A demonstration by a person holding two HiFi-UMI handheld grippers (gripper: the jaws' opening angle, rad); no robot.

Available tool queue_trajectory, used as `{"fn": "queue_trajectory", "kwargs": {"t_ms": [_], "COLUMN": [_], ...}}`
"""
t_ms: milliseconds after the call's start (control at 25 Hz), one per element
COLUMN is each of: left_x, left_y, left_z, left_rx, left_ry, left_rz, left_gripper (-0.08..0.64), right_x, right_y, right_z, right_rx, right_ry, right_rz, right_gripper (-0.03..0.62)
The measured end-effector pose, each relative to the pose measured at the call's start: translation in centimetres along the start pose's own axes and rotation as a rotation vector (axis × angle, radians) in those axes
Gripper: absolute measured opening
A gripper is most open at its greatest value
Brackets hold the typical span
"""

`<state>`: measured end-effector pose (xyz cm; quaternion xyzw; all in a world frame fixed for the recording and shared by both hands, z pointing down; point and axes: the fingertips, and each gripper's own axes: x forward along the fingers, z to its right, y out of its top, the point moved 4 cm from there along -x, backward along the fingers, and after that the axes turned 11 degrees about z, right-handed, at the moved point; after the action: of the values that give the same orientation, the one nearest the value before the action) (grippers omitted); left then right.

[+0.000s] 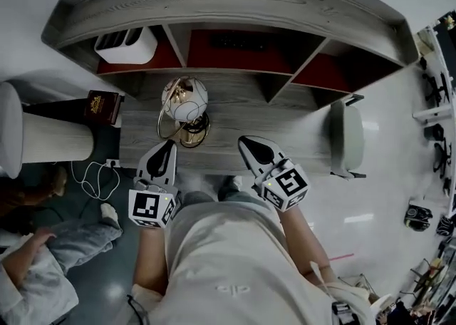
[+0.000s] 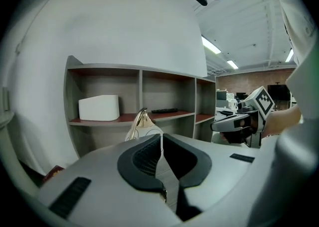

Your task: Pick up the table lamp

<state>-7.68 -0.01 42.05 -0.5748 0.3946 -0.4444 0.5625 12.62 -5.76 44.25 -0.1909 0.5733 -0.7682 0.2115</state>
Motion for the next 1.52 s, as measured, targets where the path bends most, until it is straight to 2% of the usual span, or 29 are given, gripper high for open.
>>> {"fn": "queue_trajectory", "kwargs": {"t_ms": [240,360,400,520,720,960,1120,1520], "left_x": [0.6,1.0,1.2,1.9,3.2,4.6,5.0,5.5], "left_y": [0.3,0.4,0.4,0.5,0.2,-0.3,-0.6,-1.2], "left_z": [-1.6,-2.6,-2.9,-3.7,-5.3,-5.7,-5.6,-5.9], "left_rx": [0.039,0.062,0.072,0.089,0.076,0.067,0.064,0.064], "left_ry": [0.102,0.124,0.121,0.095,0.058,-0.042,-0.087,-0.134], "left_rz": [-0.021,-0.034,-0.04,-0.058,-0.078,-0.091,-0.092,-0.115], "left_gripper": [0.023,0.108,0.114,0.12,0.14,0.138,0.092,0.044], "right_x": [1.5,2.2,2.4,3.0,4.0,4.3,4.1,4.5], "right_y": [-1.3,-2.1,-2.4,-2.9,-3.4,-4.0,-4.5,-5.3], "right_z": [1.3,1.9,2.1,2.5,2.6,2.1,1.7,0.4], "right_rx": [0.025,0.034,0.036,0.042,0.05,0.057,0.064,0.076], "right_ry": [0.06,0.06,0.056,0.032,-0.015,-0.078,-0.113,-0.145], "right_rz": [-0.044,-0.065,-0.07,-0.079,-0.08,-0.079,-0.078,-0.071], "right_gripper": [0.031,0.031,0.031,0.031,0.031,0.031,0.031,0.031]}}
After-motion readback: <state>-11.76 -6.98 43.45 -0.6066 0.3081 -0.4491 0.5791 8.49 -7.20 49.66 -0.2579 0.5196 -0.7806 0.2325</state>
